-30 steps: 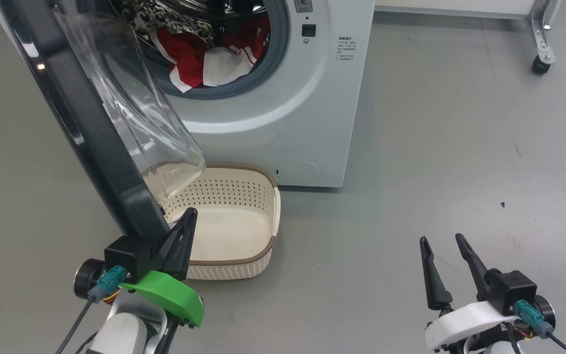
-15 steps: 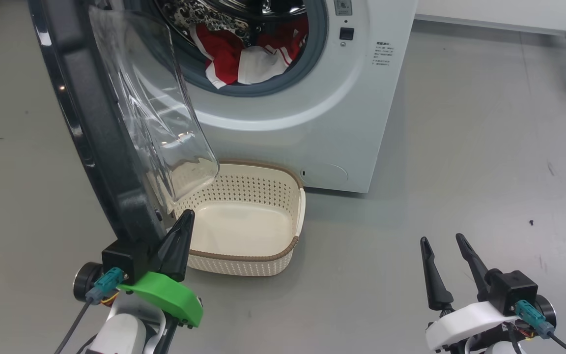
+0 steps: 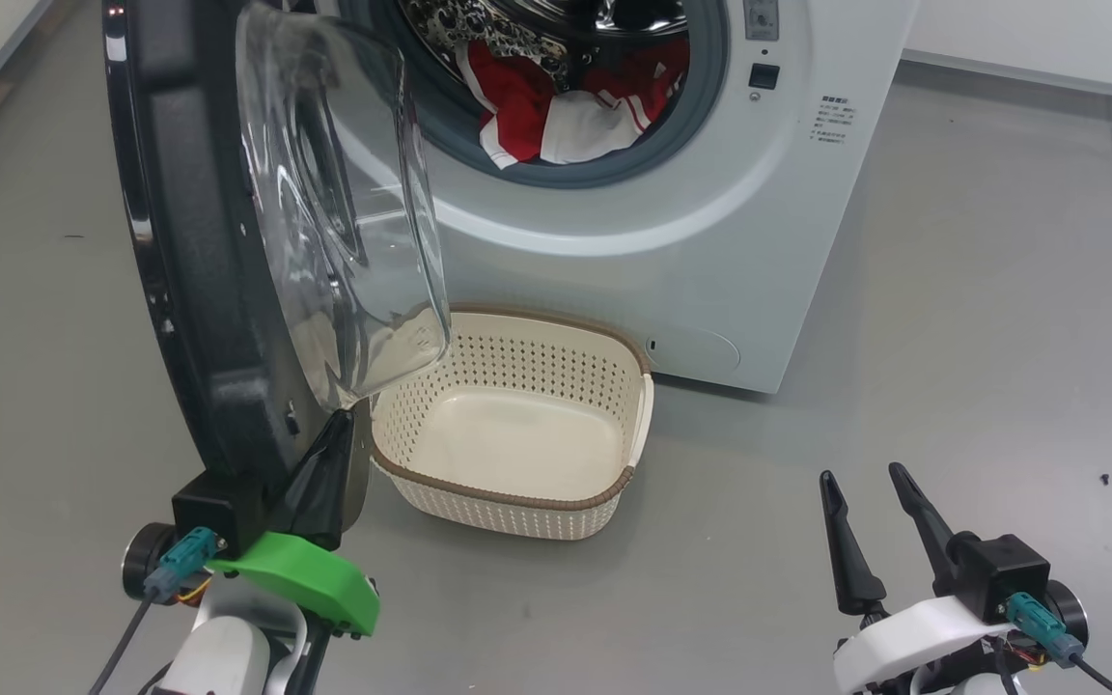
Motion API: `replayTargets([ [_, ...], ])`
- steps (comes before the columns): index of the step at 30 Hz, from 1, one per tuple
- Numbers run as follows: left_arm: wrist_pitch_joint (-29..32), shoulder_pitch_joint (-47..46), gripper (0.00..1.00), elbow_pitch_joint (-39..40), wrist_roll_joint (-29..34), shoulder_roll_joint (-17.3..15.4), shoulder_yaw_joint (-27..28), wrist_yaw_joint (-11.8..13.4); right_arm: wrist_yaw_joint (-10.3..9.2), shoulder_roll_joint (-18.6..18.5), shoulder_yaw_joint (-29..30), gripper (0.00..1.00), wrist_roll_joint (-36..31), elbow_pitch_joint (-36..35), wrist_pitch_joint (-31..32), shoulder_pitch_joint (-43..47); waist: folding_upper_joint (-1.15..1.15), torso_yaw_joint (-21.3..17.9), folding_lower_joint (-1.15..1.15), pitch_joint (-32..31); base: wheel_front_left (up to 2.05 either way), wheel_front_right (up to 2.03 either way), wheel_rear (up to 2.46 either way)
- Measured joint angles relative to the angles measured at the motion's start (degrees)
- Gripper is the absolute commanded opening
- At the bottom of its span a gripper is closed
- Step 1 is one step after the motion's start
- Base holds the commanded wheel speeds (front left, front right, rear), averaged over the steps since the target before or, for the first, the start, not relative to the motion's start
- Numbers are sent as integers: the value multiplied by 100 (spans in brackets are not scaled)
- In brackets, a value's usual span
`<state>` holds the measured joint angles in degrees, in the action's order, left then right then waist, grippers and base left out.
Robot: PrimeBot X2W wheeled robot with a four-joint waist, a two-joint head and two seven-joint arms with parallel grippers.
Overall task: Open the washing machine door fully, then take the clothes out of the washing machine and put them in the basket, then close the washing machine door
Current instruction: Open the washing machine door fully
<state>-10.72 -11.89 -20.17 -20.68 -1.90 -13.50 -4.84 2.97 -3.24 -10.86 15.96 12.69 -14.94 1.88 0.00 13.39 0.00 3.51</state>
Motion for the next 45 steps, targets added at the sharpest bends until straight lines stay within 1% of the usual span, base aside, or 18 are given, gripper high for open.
replayTargets([
  [9,-54,-1,0,32,-216,-49,336,111,46,3,-74,100,-110,1,0,-2,0,133,0,145,0,0,0],
  [14,-104,-24,0,82,-325,-170,662,210,47,2,-126,100,-183,-7,0,-20,0,158,0,326,0,0,0],
  [22,-179,-194,0,121,-667,-342,1281,350,48,-47,-135,100,-252,-12,0,-94,0,184,0,690,0,0,0],
  [26,-210,-255,0,122,-829,-412,1513,357,48,-81,-138,100,-292,-13,0,-212,0,199,0,867,0,0,0],
  [33,-246,-375,0,93,-1049,-512,1934,456,53,-130,-207,100,-355,-11,0,-331,0,219,0,1129,0,0,0],
  [35,-249,-398,0,79,-1092,-553,2059,463,93,-138,-209,100,-368,-10,0,-388,0,218,0,1196,0,0,0],
  [40,-298,-405,0,19,-1273,-641,2348,531,99,-165,-223,100,-409,9,0,-425,0,204,0,1336,0,0,0],
  [45,-299,-459,0,-52,-1361,-828,2628,565,100,-211,-232,100,-459,5,1,-504,0,183,0,1466,0,0,0],
])
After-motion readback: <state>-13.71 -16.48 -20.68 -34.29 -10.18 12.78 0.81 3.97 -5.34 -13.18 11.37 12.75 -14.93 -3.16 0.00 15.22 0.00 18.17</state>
